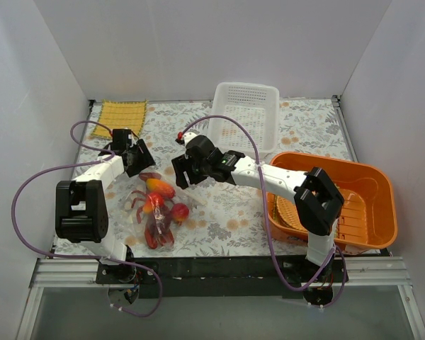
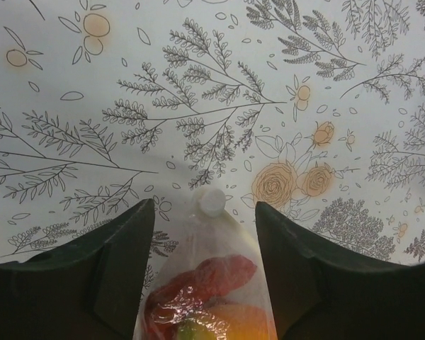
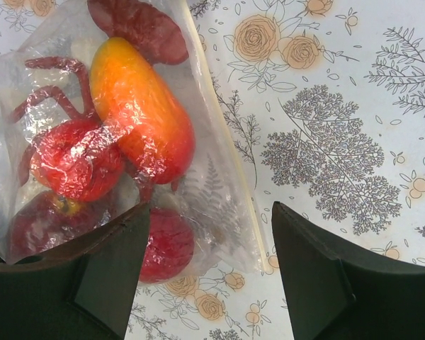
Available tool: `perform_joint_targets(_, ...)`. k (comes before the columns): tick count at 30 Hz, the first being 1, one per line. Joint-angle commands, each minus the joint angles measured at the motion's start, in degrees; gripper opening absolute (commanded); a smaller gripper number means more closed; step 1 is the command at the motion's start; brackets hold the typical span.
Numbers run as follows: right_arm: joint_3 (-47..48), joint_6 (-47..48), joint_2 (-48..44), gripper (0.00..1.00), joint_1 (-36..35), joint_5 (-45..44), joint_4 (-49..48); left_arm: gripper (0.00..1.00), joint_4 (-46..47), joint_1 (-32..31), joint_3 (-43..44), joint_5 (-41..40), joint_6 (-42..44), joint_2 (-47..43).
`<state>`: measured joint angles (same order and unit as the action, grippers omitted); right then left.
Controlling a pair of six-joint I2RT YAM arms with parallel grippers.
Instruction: Open the zip-top bag and remove the fake food
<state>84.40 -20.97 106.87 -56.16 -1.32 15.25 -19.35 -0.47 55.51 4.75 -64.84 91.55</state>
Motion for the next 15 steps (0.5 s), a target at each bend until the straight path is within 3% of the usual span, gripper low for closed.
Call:
perform_joint_targets(1,-0.2,0.5,0.6,0.77,-0.2,0.9,-1.8,0.55,-2.9,0.4,0.9,0.2,2.2,-2.1)
perform_joint_targets(8,0.2,0.6,1.6,0.77,-0.2,2.6,-1.3,0.43,-1.8,0.4,-1.8,1.3,1.1,-4.9)
perform_joint_targets(14,0.5,1.6,2.1,0.77,-0.2,2.1,-1.1,0.0,1.2,0.4,-2.9,5.6,0.4,-6.1)
perform_joint_targets(15,1.0,2.0,2.1,0.77,-0.2,2.0,-0.9,0.0,2.4,0.4,-3.0,6.5,0.5,-6.2)
